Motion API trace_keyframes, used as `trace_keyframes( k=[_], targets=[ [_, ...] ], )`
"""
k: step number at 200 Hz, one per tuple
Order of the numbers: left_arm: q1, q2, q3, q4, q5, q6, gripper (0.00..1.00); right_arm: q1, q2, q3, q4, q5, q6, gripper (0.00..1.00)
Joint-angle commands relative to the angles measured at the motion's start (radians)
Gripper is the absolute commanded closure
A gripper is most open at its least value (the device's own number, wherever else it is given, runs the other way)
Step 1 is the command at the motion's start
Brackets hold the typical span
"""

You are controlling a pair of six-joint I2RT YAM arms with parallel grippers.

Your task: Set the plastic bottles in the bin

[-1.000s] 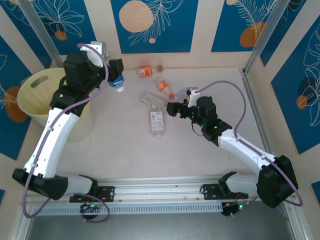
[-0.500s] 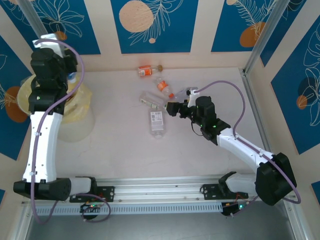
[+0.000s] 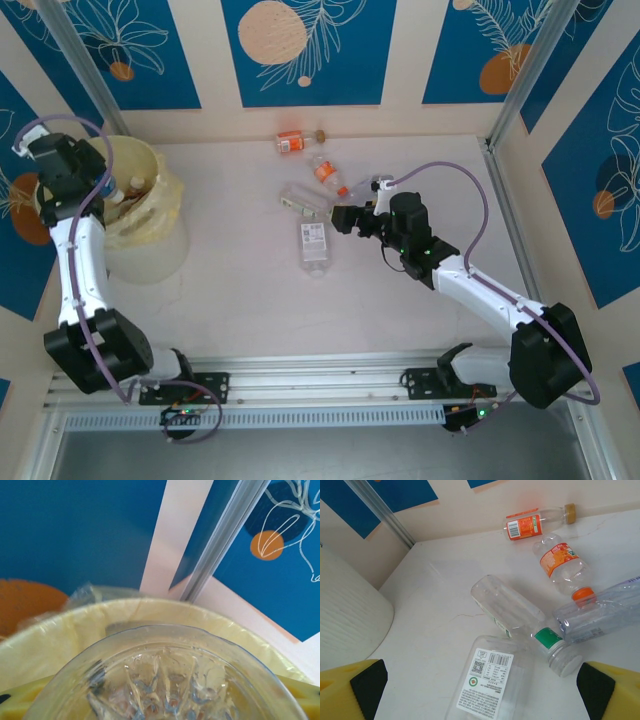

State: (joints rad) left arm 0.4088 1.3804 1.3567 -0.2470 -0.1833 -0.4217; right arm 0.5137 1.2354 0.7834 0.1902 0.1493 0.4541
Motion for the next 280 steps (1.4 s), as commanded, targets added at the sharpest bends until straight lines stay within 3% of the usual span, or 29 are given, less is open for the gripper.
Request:
trace_keyframes(
  k=[1,19,37,53,137,179,212,243,280],
  targets=[
    [0.002,0.039,-0.001,0.119,0.135,-0.152,0.47,-0.002,-0.009,0.019,0.005,-0.015,0.017,0.01],
    [0.001,0.083,-0.002,0.084,0.166,-0.223,0.39,0.000,-0.006,0.016,0.009,-0.018,0.028,0.00],
    [0.001,0.115,0.018,0.034,0.176,-0.264,0.14,-0.001,-0.007,0.015,0.007,-0.025,0.037,0.00],
    [0.001,0.144,0.087,-0.038,0.218,-0.260,0.00,0.001,-0.011,0.016,-0.002,-0.029,0.031,0.00],
    [0.000,0.067,0.163,-0.110,0.242,-0.161,0.00,0.001,0.002,0.003,0.020,-0.031,0.031,0.01],
    [-0.045,0.011,0.167,-0.138,0.240,-0.101,0.00,0.001,-0.007,-0.001,0.023,-0.007,0.037,0.01],
    [-0.173,-0.056,0.202,-0.179,0.156,0.000,0.00,0.000,-0.033,-0.027,0.038,0.065,0.058,0.00],
    [-0.404,-0.139,0.169,-0.140,-0.001,0.119,0.00,-0.013,-0.051,-0.051,0.039,0.116,0.088,0.01],
    [-0.625,-0.158,0.144,-0.148,-0.086,0.164,0.00,-0.024,-0.054,-0.048,0.008,0.113,0.110,0.00]
  ],
)
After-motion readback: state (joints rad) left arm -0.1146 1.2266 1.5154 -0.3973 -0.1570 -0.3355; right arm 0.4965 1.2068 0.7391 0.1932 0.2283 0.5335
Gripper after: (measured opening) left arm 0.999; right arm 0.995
